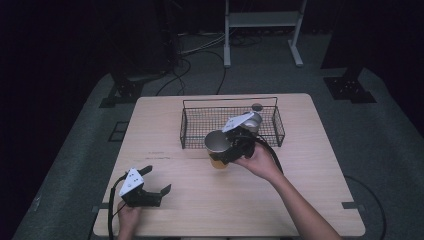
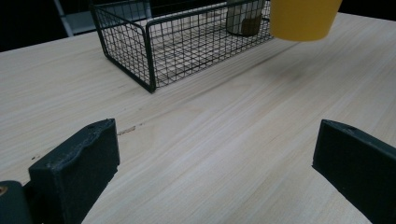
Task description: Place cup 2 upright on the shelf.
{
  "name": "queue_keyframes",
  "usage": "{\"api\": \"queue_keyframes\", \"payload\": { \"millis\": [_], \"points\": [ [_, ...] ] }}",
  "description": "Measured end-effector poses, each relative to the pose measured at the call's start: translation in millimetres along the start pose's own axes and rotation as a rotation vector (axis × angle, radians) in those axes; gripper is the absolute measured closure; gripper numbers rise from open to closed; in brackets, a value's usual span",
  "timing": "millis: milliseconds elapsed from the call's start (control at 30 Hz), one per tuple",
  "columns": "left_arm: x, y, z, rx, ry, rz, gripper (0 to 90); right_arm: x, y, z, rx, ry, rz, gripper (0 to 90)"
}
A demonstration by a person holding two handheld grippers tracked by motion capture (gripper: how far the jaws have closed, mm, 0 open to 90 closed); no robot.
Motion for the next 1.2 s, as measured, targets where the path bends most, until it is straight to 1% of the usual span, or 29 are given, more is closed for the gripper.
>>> {"api": "queue_keyframes", "payload": {
  "millis": [133, 267, 467, 567, 700, 767, 800, 833, 933, 967, 1000, 1067, 1200],
  "points": [
    [-0.1, -0.1, 0.1, 0.0, 0.0, -0.003, 0.0, 4.8, 2.4, 3.8, 0.006, -0.008, 0.004, 13.5],
    [0.0, -0.5, 0.3, -0.001, -0.001, -0.002, 0.0, 10.7, 4.8, 6.8, 0.0, -0.011, 0.004, 13.5],
    [-0.1, -0.3, 0.3, -0.001, -0.001, -0.003, 0.0, 23.2, 7.0, 13.8, 0.007, -0.015, 0.007, 13.5],
    [-0.1, -0.2, 0.2, -0.002, -0.001, -0.004, 0.0, 29.7, 8.8, 17.4, 0.002, -0.012, 0.005, 13.5],
    [-0.1, -0.1, 0.7, -0.002, 0.001, -0.001, 0.0, 34.7, 10.8, 22.7, 0.013, -0.025, 0.016, 13.5],
    [-0.2, -0.2, 0.8, -0.003, 0.001, -0.003, 0.0, 36.9, 11.8, 28.2, 0.005, -0.035, 0.015, 13.5],
    [-0.2, -0.2, 0.8, -0.003, 0.001, -0.003, 0.0, 36.9, 11.8, 28.2, 0.005, -0.035, 0.015, 13.5],
    [-0.2, -0.3, 0.7, -0.002, 0.001, -0.002, 0.0, 38.6, 11.8, 31.8, 0.013, -0.045, 0.016, 13.5],
    [-0.3, -0.3, 0.7, -0.002, 0.001, -0.003, 0.0, 40.4, 11.6, 35.2, 0.005, -0.047, 0.016, 13.4],
    [-0.3, -0.3, 0.7, -0.003, 0.002, -0.003, 0.0, 43.4, 11.5, 38.9, 0.001, -0.052, 0.01, 13.4],
    [-0.2, -0.4, 0.6, -0.003, 0.002, -0.002, 0.0, 44.6, 11.7, 40.2, -0.002, -0.053, 0.016, 13.4],
    [-0.2, -0.4, 0.7, -0.003, 0.003, -0.002, 0.0, 47.3, 11.7, 43.2, 0.004, -0.061, 0.013, 13.4],
    [-0.1, -0.3, 0.9, -0.004, 0.005, -0.002, 0.0, 53.6, 12.5, 50.9, -0.009, -0.074, 0.018, 13.4]
  ]
}}
Point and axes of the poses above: each handheld gripper's, and its own axes: y roughly backward along the jaws, x roughly out of its top, z roughly to its right, the point moved 8 cm from there along -y, roughly forward along the jaws, and after that the axes turned 8 degrees about -z, right-handed, at the moved point
